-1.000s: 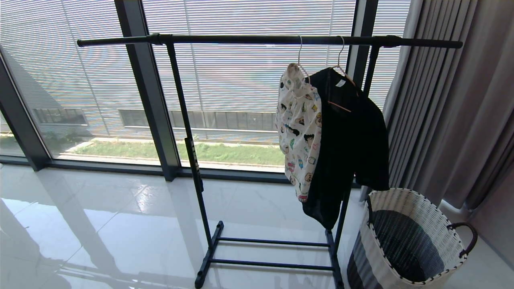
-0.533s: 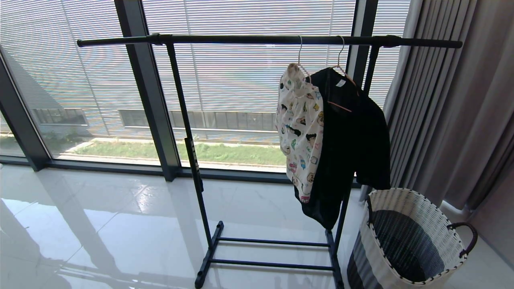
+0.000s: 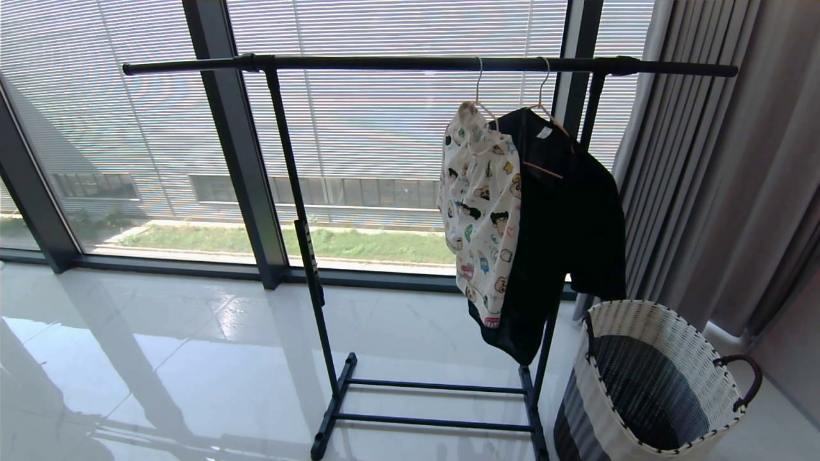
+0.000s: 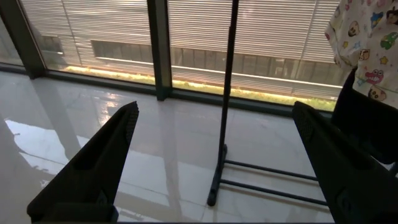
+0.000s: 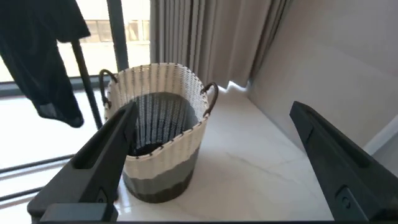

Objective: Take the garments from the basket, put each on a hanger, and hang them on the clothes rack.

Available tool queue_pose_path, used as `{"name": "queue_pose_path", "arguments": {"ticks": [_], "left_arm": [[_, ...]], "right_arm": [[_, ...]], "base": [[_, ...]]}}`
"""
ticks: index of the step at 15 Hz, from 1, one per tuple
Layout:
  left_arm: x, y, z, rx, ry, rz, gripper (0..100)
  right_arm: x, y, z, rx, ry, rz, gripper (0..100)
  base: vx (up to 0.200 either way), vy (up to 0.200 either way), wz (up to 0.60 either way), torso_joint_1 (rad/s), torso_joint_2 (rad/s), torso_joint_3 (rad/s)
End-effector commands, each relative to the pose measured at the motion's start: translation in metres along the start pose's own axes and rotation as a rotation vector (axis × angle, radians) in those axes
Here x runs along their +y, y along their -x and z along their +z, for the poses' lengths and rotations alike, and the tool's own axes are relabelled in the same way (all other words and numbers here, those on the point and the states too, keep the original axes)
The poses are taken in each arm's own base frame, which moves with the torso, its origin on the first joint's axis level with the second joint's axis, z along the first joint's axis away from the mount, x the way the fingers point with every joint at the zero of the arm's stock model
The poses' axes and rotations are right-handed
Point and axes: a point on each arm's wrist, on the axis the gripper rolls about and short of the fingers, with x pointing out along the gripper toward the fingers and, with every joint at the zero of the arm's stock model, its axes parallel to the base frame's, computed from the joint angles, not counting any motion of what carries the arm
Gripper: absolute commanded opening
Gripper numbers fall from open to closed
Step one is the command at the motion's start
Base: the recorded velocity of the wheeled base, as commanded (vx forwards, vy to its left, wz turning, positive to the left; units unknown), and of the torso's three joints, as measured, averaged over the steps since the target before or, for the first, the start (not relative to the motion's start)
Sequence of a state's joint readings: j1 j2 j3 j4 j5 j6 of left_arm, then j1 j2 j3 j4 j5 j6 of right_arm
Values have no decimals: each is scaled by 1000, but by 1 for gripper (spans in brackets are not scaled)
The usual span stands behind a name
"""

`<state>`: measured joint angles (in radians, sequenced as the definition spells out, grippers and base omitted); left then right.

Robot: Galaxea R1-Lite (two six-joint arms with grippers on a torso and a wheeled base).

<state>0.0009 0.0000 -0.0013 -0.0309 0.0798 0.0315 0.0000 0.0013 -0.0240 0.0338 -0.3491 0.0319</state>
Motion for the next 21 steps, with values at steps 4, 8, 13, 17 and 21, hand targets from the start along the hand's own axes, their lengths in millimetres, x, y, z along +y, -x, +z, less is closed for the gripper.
{"name": "queue_pose_path", "arguments": {"ticks": [4,8,13,17,21], "left_arm": [[0,0,-2,14,29,-1,100],[0,0,-2,14,50,5,100],[0,0,-2,15,61,8,100],[0,0,-2,17,61,7,100],[0,0,-2,17,61,7,100]], "right_arm": [[0,-2,-2,-23,-119,-32,100],[5,-1,-6,25,-51,207,100],[5,-1,-6,34,-64,208,100],[5,-1,-7,35,-57,208,100],[5,-1,-7,33,-31,210,100]], "base": [[0,0,0,0,0,0],[0,0,0,0,0,0],[0,0,0,0,0,0],[0,0,0,0,0,0],[0,0,0,0,0,0]]}}
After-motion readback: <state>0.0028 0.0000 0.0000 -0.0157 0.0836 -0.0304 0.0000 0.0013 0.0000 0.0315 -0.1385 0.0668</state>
